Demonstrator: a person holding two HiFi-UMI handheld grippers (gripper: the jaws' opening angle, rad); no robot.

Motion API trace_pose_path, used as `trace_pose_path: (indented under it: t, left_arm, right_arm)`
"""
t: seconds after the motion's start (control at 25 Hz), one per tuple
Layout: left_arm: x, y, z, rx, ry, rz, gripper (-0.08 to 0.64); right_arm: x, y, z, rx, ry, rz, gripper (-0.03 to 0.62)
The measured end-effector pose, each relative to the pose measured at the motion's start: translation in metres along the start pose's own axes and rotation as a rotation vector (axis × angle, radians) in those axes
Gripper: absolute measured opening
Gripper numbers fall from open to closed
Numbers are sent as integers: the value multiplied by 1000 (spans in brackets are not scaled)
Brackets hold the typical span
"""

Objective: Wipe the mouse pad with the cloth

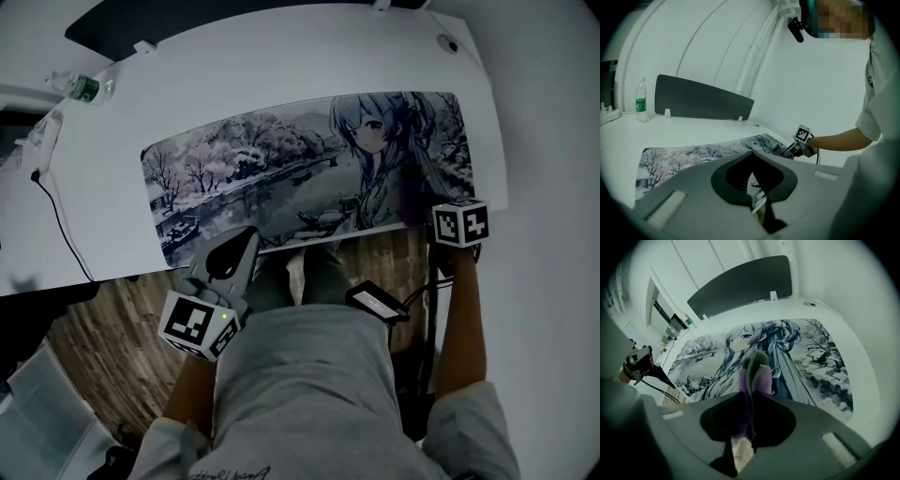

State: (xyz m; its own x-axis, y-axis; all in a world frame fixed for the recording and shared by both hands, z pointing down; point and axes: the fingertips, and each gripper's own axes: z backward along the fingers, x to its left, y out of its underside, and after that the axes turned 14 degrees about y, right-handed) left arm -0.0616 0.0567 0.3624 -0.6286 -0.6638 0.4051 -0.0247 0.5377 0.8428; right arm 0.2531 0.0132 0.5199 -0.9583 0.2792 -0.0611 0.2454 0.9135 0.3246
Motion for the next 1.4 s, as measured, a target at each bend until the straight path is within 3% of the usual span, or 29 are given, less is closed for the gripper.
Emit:
trace_pose_path:
  t: [1.4]
  left_arm:
    - [96, 50, 173, -86, -121, 91, 18]
  right_arm:
    - [257, -20, -18, 61, -186, 170, 67]
